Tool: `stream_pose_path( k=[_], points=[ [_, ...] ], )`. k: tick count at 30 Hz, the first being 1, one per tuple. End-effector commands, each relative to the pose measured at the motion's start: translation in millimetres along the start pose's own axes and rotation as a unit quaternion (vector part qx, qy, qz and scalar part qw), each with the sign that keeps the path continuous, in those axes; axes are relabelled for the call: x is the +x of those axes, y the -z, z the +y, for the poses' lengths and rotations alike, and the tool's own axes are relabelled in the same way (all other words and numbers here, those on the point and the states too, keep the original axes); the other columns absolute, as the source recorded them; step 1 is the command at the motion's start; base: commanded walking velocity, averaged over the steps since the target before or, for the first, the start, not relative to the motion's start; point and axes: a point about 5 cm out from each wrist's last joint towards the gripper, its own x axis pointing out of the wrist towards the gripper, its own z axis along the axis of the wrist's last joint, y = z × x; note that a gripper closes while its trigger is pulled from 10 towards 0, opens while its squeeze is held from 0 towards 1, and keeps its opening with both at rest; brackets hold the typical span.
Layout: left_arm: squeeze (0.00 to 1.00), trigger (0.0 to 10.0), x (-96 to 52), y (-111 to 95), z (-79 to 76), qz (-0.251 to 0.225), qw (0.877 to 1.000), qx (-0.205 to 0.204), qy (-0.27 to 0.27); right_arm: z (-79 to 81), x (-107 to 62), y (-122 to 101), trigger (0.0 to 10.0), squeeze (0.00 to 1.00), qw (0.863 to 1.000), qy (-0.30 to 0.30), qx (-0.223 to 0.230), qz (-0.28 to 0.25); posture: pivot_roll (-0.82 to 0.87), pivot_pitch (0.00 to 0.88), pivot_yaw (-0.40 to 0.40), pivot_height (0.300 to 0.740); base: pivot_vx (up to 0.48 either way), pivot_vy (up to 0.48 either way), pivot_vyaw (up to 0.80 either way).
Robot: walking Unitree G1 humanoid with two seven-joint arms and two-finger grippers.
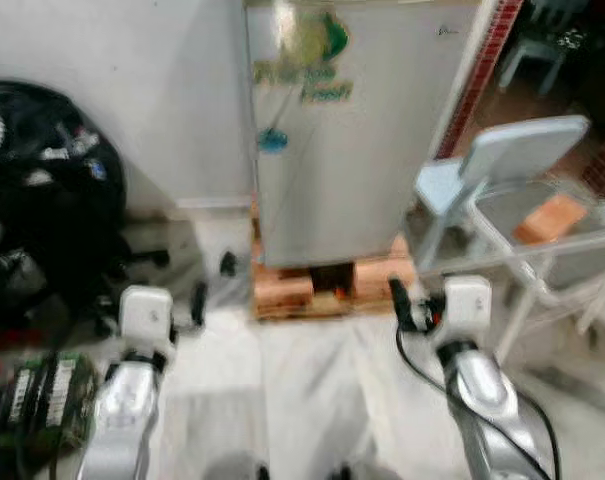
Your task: Restocking fridge
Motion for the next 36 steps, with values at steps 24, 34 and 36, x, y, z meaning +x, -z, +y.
stream_pose_path(
  k=[24,34,36],
  points=[
    [0.0,10.0,8.4,2,-16.8,0.004,0.999,-0.016,0.031,-9.7,16.0,-15,10.0,0.0,0.998,-0.019,-0.048,-0.028,0.1,0.0,-0.029,0.74,0.058,0.395,-0.72],
    [0.0,10.0,7.3,8,-6.9,0.022,1.0,-0.014,0.01,-5.5,21.5,-17,10.0,0.0,0.998,-0.027,-0.053,-0.038,0.11,0.0,-0.028,0.74,0.253,0.372,-0.25],
    [0.0,10.0,7.6,8,-8.4,0.019,1.0,-0.005,0.011,-5.3,22.9,-18,10.0,0.0,0.997,-0.027,-0.053,-0.039,0.11,0.0,-0.029,0.74,0.0,0.442,0.0]
  ],
)
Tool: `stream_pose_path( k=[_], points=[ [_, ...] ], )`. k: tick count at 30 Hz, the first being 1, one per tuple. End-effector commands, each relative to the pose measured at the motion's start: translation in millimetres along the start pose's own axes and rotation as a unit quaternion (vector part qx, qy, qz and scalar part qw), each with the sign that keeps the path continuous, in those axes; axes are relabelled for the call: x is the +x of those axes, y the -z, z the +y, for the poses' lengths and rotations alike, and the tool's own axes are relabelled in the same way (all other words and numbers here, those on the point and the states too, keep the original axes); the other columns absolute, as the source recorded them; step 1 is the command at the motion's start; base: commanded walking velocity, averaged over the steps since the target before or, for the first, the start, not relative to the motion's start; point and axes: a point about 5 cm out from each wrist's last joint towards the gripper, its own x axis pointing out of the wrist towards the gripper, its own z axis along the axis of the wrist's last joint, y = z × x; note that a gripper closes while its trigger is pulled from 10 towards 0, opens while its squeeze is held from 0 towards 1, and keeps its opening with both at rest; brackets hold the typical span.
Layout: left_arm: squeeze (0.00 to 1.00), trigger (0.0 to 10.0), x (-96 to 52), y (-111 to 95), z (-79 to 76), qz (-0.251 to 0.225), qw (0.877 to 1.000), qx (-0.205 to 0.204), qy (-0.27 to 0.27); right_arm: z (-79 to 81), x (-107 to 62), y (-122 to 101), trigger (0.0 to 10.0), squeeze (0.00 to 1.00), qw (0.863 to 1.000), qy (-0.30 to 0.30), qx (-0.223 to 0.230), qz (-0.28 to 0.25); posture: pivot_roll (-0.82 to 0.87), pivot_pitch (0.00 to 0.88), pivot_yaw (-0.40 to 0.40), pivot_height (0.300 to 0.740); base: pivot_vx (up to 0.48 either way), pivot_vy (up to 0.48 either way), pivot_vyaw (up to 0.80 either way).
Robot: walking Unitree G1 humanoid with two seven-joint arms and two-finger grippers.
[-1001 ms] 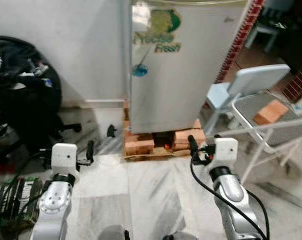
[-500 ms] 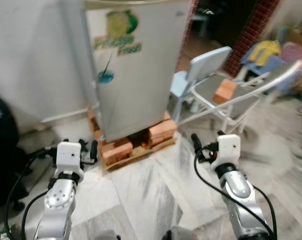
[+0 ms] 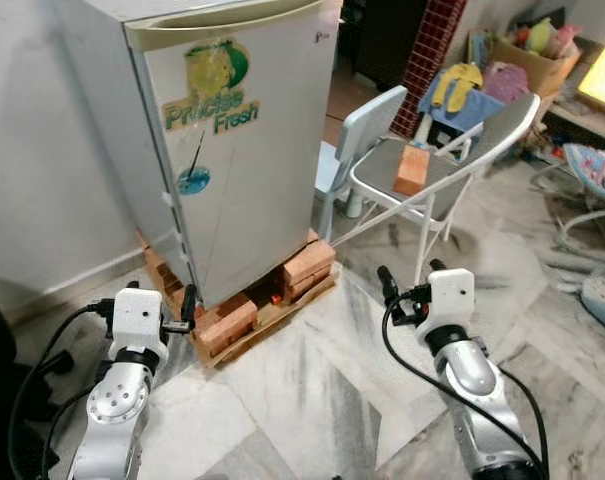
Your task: Restocking fridge
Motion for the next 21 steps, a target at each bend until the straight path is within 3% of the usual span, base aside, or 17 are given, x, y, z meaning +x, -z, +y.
stream_pose_path(
  k=[1,15,21],
  points=[
    [0.0,10.0,-3.3,3.7,12.5,0.01,1.0,0.019,-0.021,9.5,5.3,-6.8,10.0,0.0,1.0,-0.01,0.009,-0.015,0.11,0.0,-0.029,0.74,0.0,0.442,0.0],
    [0.0,10.0,-5.2,6.2,3.6,0.016,1.0,0.006,-0.008,10.1,8.1,-8.0,10.0,0.0,1.0,-0.012,0.009,-0.017,0.11,0.003,-0.037,0.74,0.0,0.466,-0.11],
    [0.0,10.0,-4.7,4.5,3.0,0.01,1.0,0.026,0.0,12.4,9.6,-8.6,10.0,0.0,1.0,-0.013,0.007,-0.021,0.11,0.004,-0.035,0.74,0.0,0.464,0.0]
  ],
)
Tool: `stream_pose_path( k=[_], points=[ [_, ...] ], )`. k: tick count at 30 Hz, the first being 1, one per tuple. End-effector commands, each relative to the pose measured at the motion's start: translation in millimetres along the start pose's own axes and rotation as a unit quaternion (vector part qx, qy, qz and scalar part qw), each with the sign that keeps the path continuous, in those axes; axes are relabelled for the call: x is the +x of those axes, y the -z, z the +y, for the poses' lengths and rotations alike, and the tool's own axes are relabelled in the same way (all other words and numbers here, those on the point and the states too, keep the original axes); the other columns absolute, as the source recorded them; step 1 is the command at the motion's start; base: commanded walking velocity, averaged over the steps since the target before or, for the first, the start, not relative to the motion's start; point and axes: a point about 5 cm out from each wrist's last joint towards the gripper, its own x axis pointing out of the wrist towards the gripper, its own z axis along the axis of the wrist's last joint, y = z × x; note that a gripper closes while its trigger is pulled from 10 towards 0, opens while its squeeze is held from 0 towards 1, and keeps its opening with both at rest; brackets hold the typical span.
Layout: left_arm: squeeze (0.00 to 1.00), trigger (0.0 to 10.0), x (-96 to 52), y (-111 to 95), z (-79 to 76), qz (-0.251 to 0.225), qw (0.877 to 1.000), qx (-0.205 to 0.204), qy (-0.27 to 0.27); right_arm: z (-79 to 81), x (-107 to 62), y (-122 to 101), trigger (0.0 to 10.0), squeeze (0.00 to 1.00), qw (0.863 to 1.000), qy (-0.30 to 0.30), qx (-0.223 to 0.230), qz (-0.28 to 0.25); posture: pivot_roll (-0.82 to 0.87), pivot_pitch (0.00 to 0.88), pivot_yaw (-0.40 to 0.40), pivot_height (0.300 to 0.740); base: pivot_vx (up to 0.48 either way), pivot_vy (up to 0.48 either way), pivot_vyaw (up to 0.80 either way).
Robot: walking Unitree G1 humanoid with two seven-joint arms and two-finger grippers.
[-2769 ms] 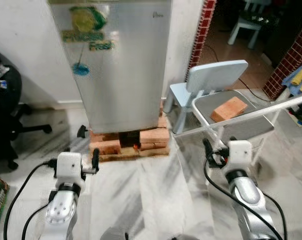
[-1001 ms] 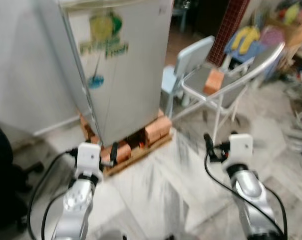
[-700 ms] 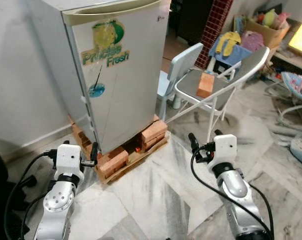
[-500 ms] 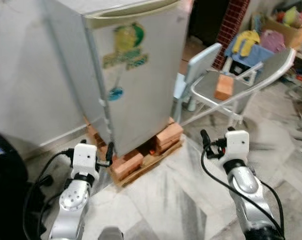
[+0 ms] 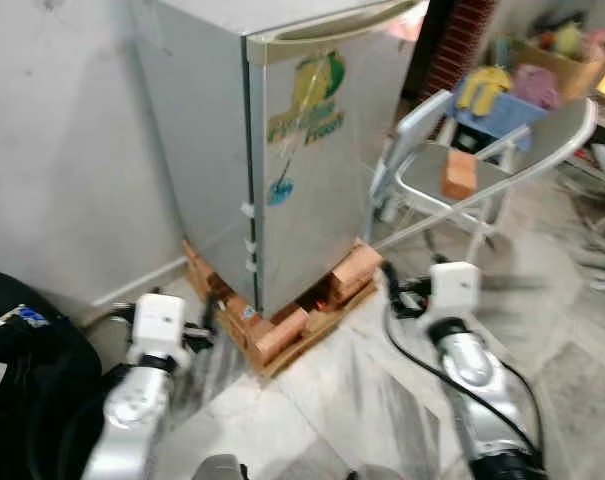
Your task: Restocking fridge
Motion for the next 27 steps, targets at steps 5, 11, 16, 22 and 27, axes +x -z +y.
stream_pose_path(
  k=[5,11,16,22,27],
  points=[
    [0.0,10.0,0.3,-3,-12.5,-0.012,0.999,0.005,0.035,-9.3,-0.9,1,10.0,0.0,1.0,0.02,-0.005,0.001,0.11,0.002,-0.033,0.74,0.182,0.257,-0.2],
    [0.0,10.0,0.1,-5,-18.1,-0.016,0.999,-0.008,0.05,-8.5,1.2,-2,10.0,0.0,1.0,0.018,-0.006,-0.004,0.11,0.004,-0.031,0.74,0.284,0.0,-0.71],
    [0.0,10.0,-1.0,-6,-20.5,-0.02,0.998,-0.009,0.053,-8.7,2.0,-1,10.0,0.0,1.0,0.019,-0.005,-0.005,0.11,0.005,-0.032,0.74,0.0,0.0,-0.38],
    [0.0,10.0,-2.0,-8,-21.1,-0.027,0.998,-0.011,0.061,-8.3,2.5,-1,10.0,0.0,1.0,0.018,-0.006,-0.006,0.11,0.006,-0.032,0.74,0.0,0.0,0.0],
    [0.0,10.0,-2.3,-9,-21.6,-0.031,0.997,-0.011,0.065,-7.6,3.2,-1,10.0,0.0,1.0,0.017,-0.006,-0.005,0.11,0.004,-0.031,0.74,0.069,0.0,-0.08]
  ],
)
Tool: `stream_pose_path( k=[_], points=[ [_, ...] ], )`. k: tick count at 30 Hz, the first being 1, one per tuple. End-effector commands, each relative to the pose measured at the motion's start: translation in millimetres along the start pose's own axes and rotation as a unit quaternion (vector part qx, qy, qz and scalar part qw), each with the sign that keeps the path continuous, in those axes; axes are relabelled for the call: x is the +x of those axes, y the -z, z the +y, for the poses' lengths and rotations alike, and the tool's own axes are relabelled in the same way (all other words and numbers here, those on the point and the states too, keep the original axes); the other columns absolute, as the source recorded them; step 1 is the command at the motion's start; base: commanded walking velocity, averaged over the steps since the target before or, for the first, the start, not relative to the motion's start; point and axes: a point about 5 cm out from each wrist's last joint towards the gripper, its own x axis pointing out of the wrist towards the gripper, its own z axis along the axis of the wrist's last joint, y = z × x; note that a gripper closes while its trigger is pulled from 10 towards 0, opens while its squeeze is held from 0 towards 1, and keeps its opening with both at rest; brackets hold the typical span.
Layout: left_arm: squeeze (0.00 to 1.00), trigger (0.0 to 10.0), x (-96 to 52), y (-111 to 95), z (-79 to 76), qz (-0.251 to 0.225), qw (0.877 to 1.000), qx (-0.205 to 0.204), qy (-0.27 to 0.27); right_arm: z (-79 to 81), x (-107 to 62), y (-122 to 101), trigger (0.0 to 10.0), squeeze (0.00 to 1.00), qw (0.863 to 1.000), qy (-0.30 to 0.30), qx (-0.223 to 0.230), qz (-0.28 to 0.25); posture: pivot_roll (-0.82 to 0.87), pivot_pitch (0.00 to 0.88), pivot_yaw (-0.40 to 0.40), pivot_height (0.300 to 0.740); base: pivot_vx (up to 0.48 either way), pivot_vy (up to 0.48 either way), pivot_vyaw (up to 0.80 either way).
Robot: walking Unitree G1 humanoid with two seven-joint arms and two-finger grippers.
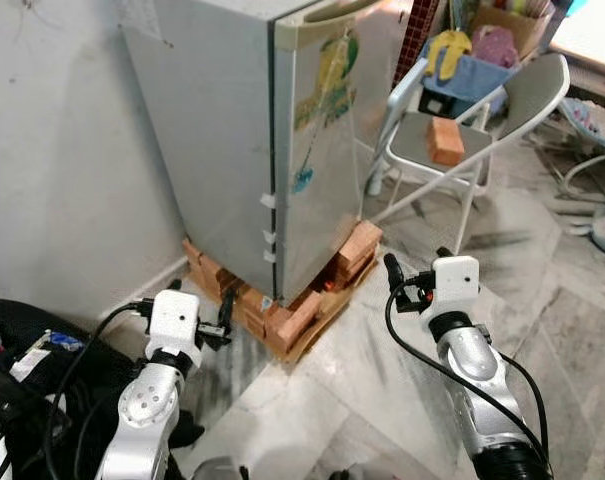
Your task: Restocking fridge
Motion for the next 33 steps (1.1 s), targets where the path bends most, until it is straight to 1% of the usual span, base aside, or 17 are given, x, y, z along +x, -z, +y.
stream_pose_path(
  k=[1,7,12,15,17,22,24,27,33],
  points=[
    [0.0,10.0,0.8,-4.8,-2.6,-0.015,1.0,0.0,0.011,-0.5,2.6,-2.1,10.0,0.0,1.0,0.0,-0.003,-0.004,0.11,0.004,-0.03,0.74,0.465,0.0,-0.5],
    [0.0,10.0,1.6,-5.0,-3.2,-0.014,1.0,-0.01,0.013,0.2,2.5,-0.8,10.0,0.0,1.0,0.0,-0.003,-0.003,0.11,0.003,-0.03,0.74,0.454,0.0,-0.5],
    [0.0,10.0,0.1,-3.0,-3.7,-0.009,1.0,-0.006,0.013,1.7,3.1,-0.4,10.0,0.0,1.0,-0.002,-0.003,-0.002,0.11,0.004,-0.031,0.74,0.365,0.309,-0.44],
    [0.0,10.0,-0.2,-2.3,-4.2,-0.007,1.0,-0.012,0.014,2.3,3.6,-0.6,10.0,0.0,1.0,-0.002,-0.004,-0.003,0.11,0.004,-0.031,0.74,0.336,0.341,-0.42],
    [0.0,10.0,-0.9,-1.7,-4.4,-0.006,1.0,-0.012,0.014,2.3,4.0,-0.9,10.0,0.0,1.0,-0.003,-0.005,-0.004,0.11,0.004,-0.031,0.74,0.296,0.379,0.0],
    [0.0,10.0,-3.7,1.6,-7.0,0.001,1.0,-0.003,0.024,2.8,4.1,-1.0,10.0,0.0,1.0,-0.003,-0.006,-0.004,0.11,0.004,-0.031,0.74,0.0,0.426,0.0],
    [0.0,10.0,-3.8,1.2,-7.6,-0.002,1.0,-0.006,0.025,3.5,4.3,-1.0,10.0,0.0,1.0,-0.003,-0.006,-0.004,0.11,0.004,-0.031,0.74,0.0,0.0,0.0],
    [0.0,10.0,-3.2,1.7,-7.4,-0.002,1.0,0.001,0.023,4.1,4.8,-0.5,10.0,0.0,1.0,-0.003,-0.006,-0.004,0.11,0.005,-0.031,0.74,0.0,0.0,-0.65],
    [0.0,10.0,-2.7,0.8,-6.6,-0.003,1.0,-0.002,0.016,5.2,4.3,-0.2,10.0,0.0,1.0,-0.004,-0.007,-0.003,0.11,0.009,-0.032,0.74,0.0,0.0,-0.78]
  ],
)
